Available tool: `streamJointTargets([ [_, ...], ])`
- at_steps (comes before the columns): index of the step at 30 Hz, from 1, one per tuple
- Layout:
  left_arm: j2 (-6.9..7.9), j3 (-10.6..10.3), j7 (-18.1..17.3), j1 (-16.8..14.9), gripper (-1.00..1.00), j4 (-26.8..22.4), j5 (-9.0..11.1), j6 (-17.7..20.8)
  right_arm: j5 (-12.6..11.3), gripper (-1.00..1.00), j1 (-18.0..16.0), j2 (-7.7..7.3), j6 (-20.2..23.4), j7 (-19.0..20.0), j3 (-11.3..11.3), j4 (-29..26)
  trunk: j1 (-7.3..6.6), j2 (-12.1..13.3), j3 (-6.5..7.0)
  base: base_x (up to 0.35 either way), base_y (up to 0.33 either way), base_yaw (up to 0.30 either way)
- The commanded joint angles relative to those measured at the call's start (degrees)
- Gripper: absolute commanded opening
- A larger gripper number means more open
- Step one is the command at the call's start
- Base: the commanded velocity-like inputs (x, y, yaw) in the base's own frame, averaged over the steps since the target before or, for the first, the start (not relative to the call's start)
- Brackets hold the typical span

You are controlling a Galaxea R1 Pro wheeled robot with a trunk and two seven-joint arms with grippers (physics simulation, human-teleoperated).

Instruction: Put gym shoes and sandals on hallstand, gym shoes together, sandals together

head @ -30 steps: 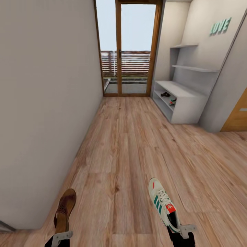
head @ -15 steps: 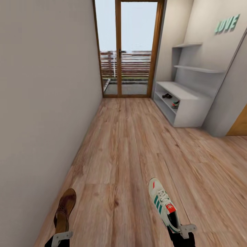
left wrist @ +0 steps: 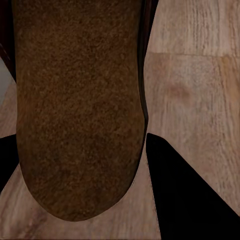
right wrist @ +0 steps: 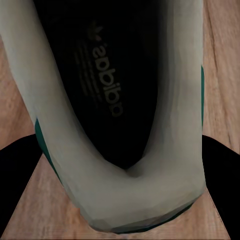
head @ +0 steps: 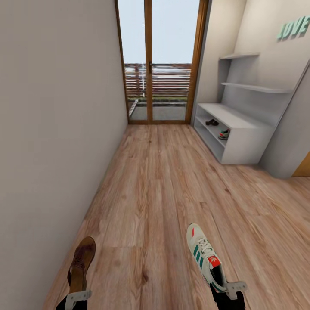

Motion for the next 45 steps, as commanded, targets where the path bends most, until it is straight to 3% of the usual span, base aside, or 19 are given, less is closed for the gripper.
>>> streamJointTargets([
  [1, -0.02, 0.5, 0.0, 0.0, -1.00, 0.0, -0.7, -0.2, 0.4, -1.00, 0.0, 0.00, -0.2, 0.3, -0.5, 0.0, 0.02, 0.0, -0.05, 0.339, 0.000, 0.000],
  [45, -0.01, 0.5, 0.0, 0.0, -1.00, 0.0, -0.7, -0.2, 0.4, -1.00, 0.0, 0.08, -0.2, 0.3, -0.5, 0.0, 0.02, 0.0, -0.05, 0.339, 0.000, 0.000],
])
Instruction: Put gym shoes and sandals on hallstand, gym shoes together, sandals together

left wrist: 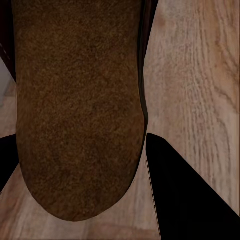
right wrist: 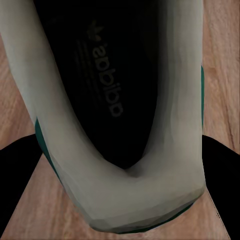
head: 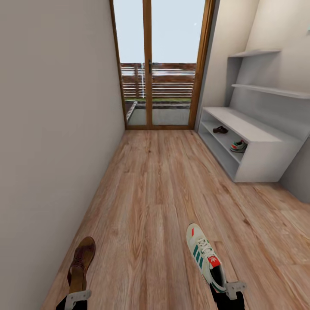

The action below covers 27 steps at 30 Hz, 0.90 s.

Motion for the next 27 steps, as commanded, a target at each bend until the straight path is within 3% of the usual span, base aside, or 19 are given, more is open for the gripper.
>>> streamJointTargets([
  [1, -0.03, 0.5, 0.0, 0.0, -1.00, 0.0, -0.7, -0.2, 0.4, -1.00, 0.0, 0.00, -0.2, 0.3, -0.5, 0.0, 0.02, 0.0, -0.05, 0.339, 0.000, 0.000],
  [21, -0.03, 0.5, 0.0, 0.0, -1.00, 0.0, -0.8, -0.2, 0.4, -1.00, 0.0, 0.00, -0.2, 0.3, -0.5, 0.0, 0.02, 0.0, -0.05, 0.339, 0.000, -0.002],
  [27, -0.06, 0.5, 0.0, 0.0, -1.00, 0.0, -0.8, -0.2, 0.4, -1.00, 0.0, 0.00, -0.2, 0.3, -0.5, 0.0, 0.02, 0.0, -0.05, 0.339, 0.000, -0.150],
])
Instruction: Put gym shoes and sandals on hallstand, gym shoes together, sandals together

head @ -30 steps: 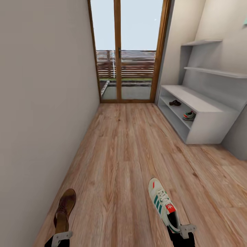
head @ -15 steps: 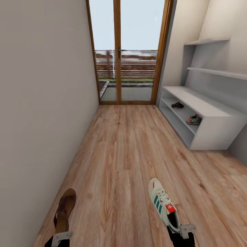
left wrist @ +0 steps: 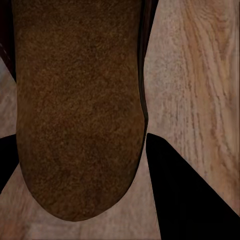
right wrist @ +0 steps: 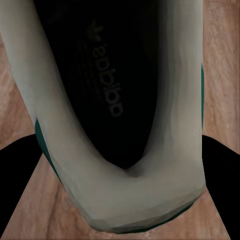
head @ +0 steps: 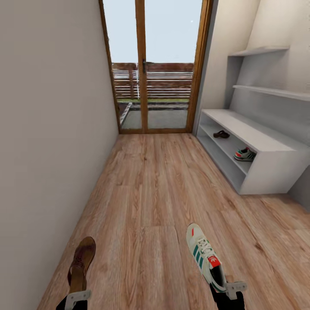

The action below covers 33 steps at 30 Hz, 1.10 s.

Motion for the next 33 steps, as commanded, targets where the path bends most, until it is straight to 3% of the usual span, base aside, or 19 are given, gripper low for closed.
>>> streamJointTargets([
  [1, -0.01, 0.5, 0.0, 0.0, -1.00, 0.0, -0.7, -0.2, 0.4, -1.00, 0.0, 0.00, -0.2, 0.2, -0.6, 0.0, 0.02, 0.0, -0.05, 0.339, 0.000, -0.028],
  [33, 0.00, 0.5, 0.0, 0.0, -1.00, 0.0, -0.7, -0.2, 0.4, -1.00, 0.0, 0.00, -0.2, 0.2, -0.6, 0.1, 0.02, 0.0, -0.05, 0.339, 0.000, -0.002],
])
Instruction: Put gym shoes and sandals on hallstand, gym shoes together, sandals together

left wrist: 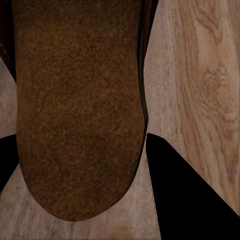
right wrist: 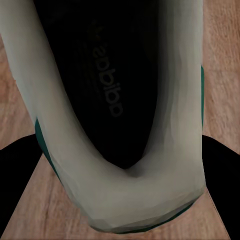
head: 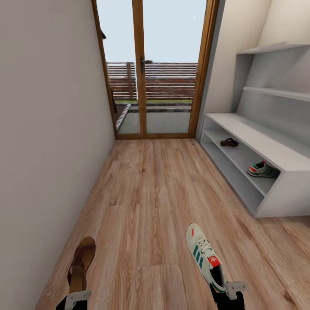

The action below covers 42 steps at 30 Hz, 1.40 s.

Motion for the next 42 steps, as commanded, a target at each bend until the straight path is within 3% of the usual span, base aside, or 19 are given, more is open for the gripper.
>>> streamJointTargets([
  [1, -0.03, 0.5, 0.0, 0.0, -1.00, 0.0, -0.7, -0.1, 0.4, -1.00, 0.0, 0.00, -0.2, 0.3, -0.5, 0.0, 0.02, 0.0, -0.05, 0.339, 0.000, 0.000],
  [42, -0.03, 0.5, 0.0, 0.0, -1.00, 0.0, -0.8, -0.2, 0.4, -1.00, 0.0, -0.05, -0.2, 0.3, -0.5, 0.0, 0.02, 0.0, -0.05, 0.339, 0.000, 0.000],
])
